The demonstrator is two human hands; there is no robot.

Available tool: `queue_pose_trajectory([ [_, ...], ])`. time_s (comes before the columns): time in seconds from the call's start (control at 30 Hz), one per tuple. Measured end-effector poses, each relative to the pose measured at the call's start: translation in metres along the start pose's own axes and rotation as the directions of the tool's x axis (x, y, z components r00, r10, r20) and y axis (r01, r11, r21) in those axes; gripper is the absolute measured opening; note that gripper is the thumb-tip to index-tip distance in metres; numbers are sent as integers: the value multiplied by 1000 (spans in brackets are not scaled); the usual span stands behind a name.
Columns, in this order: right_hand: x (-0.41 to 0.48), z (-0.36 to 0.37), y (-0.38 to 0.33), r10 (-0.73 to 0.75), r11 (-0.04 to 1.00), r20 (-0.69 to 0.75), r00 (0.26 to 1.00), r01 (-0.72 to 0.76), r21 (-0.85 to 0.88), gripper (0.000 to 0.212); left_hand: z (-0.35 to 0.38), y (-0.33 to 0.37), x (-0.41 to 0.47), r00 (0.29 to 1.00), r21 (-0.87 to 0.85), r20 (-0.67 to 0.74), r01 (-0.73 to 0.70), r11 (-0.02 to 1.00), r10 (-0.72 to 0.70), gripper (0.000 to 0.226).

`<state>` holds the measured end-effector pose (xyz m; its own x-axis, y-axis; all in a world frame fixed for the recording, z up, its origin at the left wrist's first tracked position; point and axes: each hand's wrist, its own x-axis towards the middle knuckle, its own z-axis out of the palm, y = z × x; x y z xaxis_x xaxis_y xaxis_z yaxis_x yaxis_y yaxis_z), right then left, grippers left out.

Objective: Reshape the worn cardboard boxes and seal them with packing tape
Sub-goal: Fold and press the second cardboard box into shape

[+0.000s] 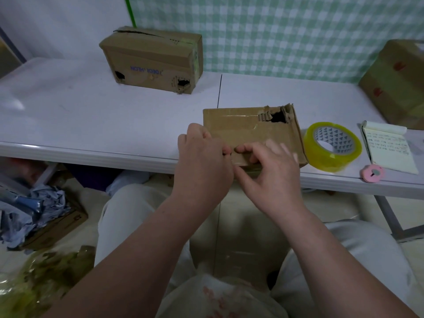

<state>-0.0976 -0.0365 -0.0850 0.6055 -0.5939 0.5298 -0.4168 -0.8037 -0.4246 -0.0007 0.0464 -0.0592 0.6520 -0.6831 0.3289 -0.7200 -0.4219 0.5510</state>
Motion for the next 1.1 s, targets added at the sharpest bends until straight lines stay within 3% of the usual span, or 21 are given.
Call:
queue_pose_trajectory([
  [0.2,-3,2,0,-5,1000,-2,1000,5,-23,27,8,2,2,988,0,-14,157,988,-157,14],
  [0.67,-11,5,-1,-12,999,-9,1000,12,-49,30,18,2,1,990,125,-42,135,983,-131,22],
  [0.93,-9,3,-3,6,1000,-35,999,-7,-22,29,-12,-15,11,982,-256,91,185,949,-167,12],
  [1.1,-7,3,-5,35,999,-42,999,-35,-7,28,-25,-23,13,959,-310,250,206,928,-129,15],
])
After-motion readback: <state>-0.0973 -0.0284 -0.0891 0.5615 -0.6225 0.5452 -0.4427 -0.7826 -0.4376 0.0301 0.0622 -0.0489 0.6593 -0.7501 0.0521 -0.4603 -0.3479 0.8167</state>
